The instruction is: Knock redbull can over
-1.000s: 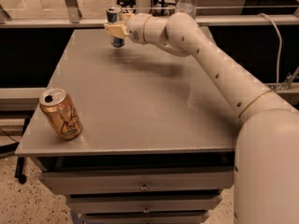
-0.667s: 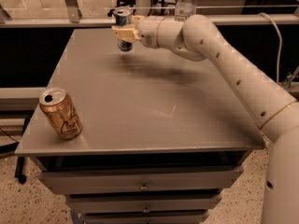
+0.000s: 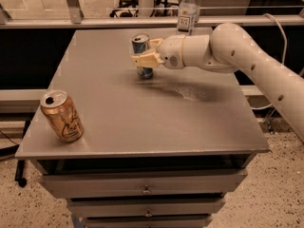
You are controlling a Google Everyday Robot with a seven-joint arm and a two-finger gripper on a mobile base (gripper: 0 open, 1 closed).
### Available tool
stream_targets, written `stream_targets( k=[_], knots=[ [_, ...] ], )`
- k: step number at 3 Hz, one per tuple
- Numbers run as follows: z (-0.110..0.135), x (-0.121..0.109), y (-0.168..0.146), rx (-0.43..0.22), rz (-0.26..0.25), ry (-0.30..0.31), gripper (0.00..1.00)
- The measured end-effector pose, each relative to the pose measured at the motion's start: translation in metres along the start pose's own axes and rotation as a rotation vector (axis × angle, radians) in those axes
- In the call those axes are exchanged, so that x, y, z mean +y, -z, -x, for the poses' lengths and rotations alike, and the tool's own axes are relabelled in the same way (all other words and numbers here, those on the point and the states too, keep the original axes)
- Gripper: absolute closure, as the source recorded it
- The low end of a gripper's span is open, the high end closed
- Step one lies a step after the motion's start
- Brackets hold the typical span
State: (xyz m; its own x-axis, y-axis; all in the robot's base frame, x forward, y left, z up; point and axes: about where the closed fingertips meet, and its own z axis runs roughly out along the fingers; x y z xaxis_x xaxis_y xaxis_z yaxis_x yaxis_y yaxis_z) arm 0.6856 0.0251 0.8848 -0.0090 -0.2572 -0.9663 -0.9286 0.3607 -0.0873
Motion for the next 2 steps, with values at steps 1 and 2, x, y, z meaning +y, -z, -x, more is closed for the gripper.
stream_targets(
  k=[1,2],
  knots=[
    [-0.013,0.006,0.028,0.116,-0.018,0.014,1.00],
    [-0.014,0.001,0.054,0.196,-0.047,0.048,1.00]
  ],
)
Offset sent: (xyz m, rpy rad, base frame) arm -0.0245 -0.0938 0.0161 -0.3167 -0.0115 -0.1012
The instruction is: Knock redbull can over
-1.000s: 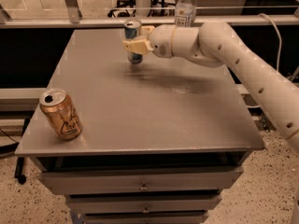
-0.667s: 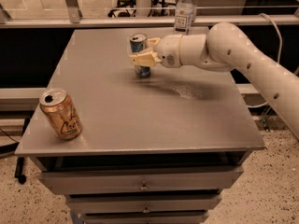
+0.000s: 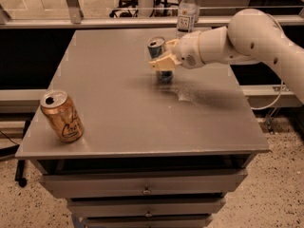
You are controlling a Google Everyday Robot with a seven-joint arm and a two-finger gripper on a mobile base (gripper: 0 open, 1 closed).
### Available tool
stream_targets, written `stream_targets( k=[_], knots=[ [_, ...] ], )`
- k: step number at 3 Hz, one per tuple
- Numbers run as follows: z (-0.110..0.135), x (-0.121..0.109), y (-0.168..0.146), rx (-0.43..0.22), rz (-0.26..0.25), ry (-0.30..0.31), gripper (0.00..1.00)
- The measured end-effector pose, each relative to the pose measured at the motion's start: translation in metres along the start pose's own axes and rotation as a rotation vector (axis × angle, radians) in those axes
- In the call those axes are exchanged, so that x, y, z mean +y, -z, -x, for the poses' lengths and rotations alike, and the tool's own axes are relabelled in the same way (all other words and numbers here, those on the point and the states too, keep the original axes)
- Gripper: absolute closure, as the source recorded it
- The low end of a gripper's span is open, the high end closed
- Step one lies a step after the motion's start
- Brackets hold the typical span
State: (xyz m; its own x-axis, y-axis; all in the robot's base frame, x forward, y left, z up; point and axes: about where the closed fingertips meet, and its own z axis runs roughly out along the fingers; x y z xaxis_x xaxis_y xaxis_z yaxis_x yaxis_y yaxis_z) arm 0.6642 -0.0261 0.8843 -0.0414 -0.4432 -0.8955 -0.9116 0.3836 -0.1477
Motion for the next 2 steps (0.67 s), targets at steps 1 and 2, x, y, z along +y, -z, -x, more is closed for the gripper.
stream_targets(
  k=[1,2],
  knots=[
    [0.007,-0.009,0.024,0.019,-0.043,0.036,1.00],
    [0.022,-0.019,0.034,0.041,-0.009,0.111,1.00]
  ],
)
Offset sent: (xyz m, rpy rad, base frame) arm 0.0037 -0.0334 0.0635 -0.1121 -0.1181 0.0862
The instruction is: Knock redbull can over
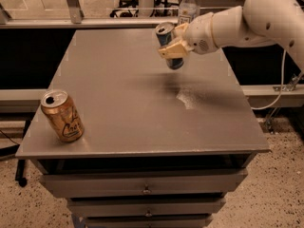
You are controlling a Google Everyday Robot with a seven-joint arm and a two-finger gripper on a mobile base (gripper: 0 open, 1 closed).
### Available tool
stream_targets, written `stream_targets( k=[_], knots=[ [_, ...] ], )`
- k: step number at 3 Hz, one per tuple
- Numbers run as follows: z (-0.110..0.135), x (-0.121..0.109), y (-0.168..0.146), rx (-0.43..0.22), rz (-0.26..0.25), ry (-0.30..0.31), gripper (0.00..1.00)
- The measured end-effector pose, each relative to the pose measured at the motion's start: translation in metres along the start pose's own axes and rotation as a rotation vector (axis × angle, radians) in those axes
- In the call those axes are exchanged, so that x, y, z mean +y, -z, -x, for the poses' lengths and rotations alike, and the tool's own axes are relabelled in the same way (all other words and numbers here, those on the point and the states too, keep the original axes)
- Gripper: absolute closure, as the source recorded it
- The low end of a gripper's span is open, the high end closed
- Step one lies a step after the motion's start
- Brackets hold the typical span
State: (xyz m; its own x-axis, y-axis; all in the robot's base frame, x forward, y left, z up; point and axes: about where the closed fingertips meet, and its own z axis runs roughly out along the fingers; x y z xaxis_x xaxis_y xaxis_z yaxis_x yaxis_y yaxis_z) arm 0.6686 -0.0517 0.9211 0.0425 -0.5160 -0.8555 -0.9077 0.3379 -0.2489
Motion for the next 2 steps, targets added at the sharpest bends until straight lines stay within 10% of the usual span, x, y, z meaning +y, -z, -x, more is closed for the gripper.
stream_targets(
  k=[2],
  knots=[
    [-0.003,0.023,-0.027,0.127,0.257,0.118,1.00]
  ],
)
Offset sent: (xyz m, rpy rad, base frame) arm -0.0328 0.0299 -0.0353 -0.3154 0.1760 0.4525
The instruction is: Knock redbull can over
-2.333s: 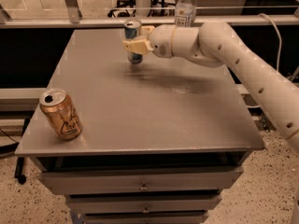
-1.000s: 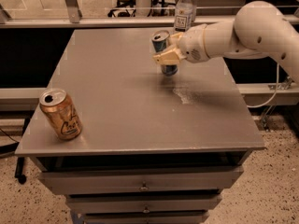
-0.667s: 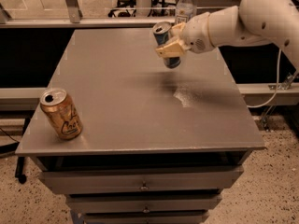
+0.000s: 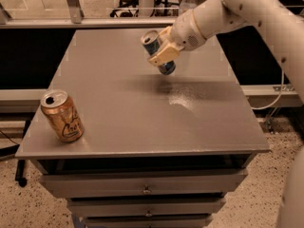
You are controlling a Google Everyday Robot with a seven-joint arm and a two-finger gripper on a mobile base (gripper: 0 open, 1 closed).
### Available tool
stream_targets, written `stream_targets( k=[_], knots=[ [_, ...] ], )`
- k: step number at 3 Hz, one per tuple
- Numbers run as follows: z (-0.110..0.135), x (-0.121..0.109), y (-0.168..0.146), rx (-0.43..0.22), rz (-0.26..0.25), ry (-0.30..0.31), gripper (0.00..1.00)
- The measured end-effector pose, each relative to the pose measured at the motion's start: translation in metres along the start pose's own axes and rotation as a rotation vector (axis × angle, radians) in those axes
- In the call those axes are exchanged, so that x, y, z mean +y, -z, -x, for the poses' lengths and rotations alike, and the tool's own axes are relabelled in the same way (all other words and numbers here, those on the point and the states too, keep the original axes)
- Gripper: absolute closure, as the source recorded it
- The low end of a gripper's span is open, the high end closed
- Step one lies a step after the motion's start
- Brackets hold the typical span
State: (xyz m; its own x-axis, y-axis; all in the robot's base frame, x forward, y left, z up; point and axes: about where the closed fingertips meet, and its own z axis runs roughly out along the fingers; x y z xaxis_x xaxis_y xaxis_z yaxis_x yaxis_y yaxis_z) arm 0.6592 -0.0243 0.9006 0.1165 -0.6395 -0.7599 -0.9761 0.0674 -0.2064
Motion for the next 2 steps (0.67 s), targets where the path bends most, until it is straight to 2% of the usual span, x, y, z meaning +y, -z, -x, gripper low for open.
stream_targets(
  k=[1,2],
  knots=[
    [0.001,0.024,-0.021,0.067,0.187,0.082,0.75],
    [0.004,0.039,-0.036,0.103,0.284,0.143,0.52]
  ],
)
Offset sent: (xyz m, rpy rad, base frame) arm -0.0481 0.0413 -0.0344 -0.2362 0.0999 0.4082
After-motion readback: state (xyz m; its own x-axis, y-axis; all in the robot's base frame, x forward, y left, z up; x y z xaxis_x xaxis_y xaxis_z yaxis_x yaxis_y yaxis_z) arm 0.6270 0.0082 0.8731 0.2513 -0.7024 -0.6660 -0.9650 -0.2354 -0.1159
